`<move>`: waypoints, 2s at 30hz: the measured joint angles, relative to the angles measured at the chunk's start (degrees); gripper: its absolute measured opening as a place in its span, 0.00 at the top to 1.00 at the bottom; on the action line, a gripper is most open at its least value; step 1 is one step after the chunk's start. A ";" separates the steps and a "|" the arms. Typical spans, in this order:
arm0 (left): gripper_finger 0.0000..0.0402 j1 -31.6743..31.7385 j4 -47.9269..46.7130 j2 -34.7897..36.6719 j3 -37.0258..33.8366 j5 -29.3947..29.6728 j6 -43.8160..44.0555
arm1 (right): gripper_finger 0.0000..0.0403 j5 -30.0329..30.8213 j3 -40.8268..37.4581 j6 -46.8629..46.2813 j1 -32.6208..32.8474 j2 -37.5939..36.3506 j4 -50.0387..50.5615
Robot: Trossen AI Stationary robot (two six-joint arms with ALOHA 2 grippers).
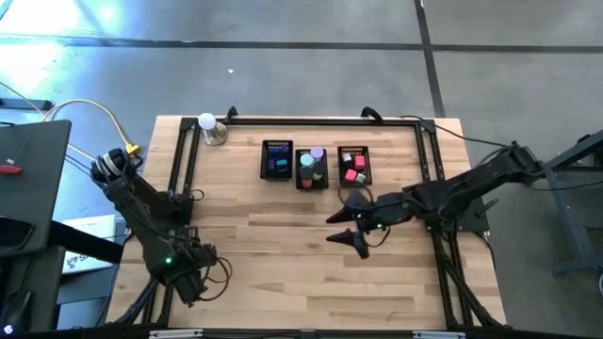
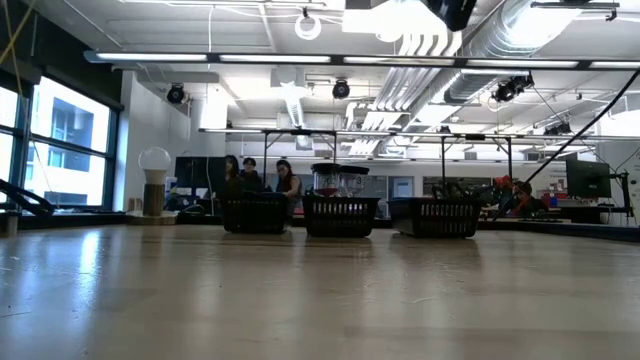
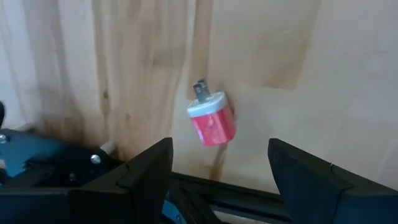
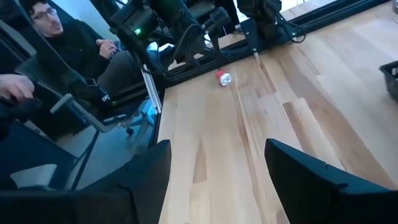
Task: Pick & Place Office items
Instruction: Put the pink charger adapter into the right black bin
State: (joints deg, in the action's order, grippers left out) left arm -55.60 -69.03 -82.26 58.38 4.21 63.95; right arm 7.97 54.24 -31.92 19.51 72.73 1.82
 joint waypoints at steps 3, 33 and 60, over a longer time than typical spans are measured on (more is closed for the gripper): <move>0.37 -0.60 1.55 0.00 -0.01 0.08 0.19 | 0.38 -0.43 0.00 -1.90 0.00 3.05 -3.95; 0.37 0.98 18.12 22.57 -19.33 -3.15 -0.50 | 0.38 12.05 0.00 -4.03 10.09 14.93 -33.80; 0.37 1.93 25.59 22.53 -27.71 -4.34 14.03 | 0.38 12.90 0.00 -3.82 10.88 14.91 -33.31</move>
State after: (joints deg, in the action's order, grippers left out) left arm -53.67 -43.44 -59.72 30.67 -0.12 77.98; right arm 20.86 54.24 -35.75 30.39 87.64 -31.50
